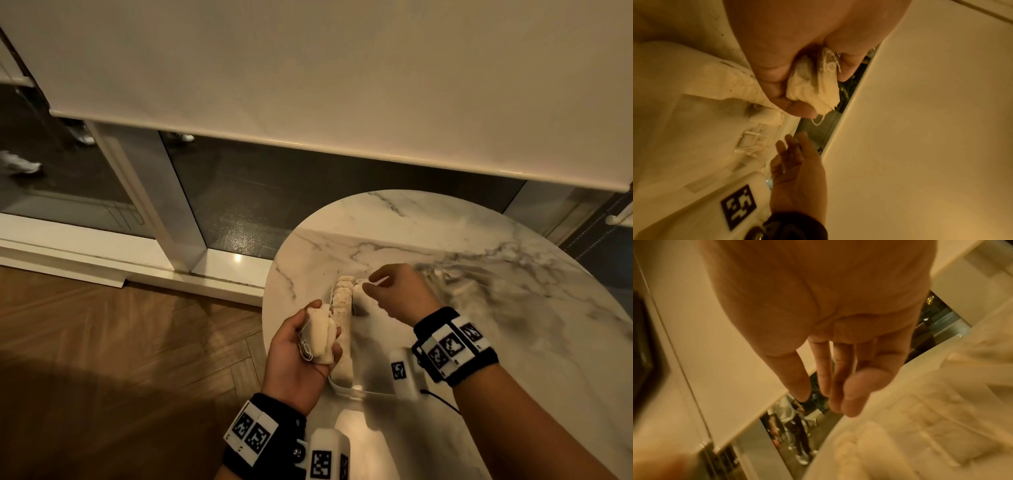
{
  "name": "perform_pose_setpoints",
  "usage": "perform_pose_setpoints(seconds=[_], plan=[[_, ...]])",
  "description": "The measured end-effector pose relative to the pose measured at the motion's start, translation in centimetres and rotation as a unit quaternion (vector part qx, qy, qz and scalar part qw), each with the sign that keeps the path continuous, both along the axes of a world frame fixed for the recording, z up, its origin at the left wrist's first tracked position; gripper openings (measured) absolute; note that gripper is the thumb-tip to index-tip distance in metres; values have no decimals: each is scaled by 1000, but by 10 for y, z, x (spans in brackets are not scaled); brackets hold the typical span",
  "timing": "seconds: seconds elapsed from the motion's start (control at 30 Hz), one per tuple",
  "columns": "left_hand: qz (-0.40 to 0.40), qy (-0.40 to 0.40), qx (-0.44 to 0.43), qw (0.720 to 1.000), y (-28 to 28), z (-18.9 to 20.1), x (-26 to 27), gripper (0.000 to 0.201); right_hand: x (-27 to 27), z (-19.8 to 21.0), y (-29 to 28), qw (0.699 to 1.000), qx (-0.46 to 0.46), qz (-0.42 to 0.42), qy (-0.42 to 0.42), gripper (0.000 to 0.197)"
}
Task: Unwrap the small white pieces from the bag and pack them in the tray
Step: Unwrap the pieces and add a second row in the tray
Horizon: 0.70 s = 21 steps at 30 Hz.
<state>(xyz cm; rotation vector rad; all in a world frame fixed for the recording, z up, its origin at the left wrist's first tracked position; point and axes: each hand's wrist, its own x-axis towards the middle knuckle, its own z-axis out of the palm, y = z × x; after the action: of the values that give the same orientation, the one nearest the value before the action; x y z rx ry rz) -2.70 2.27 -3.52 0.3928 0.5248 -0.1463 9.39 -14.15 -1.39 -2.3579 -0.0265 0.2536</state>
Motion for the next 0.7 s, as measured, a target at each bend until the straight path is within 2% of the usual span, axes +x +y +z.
perform_pose_setpoints(seconds=[0.13, 0.23, 0.33, 0.53, 0.7], plan=[[-4, -8, -14, 1000, -7, 4, 1, 27, -48, 29, 6, 990, 103, 89, -46, 14], [-3, 0, -16, 1000, -14, 2, 1, 31, -72, 37, 7, 987, 98, 118, -43, 22], [-2, -2, -7, 1000, -19, 3, 0, 35, -82, 33, 9, 991, 62, 110, -35, 33], [-8, -26, 18, 999, -30, 5, 1, 40, -85, 28, 14, 996, 44, 68, -27, 22], [-24, -56, 79, 995, -34, 1, 2, 44, -84, 28, 16, 994, 111, 23, -11, 17]])
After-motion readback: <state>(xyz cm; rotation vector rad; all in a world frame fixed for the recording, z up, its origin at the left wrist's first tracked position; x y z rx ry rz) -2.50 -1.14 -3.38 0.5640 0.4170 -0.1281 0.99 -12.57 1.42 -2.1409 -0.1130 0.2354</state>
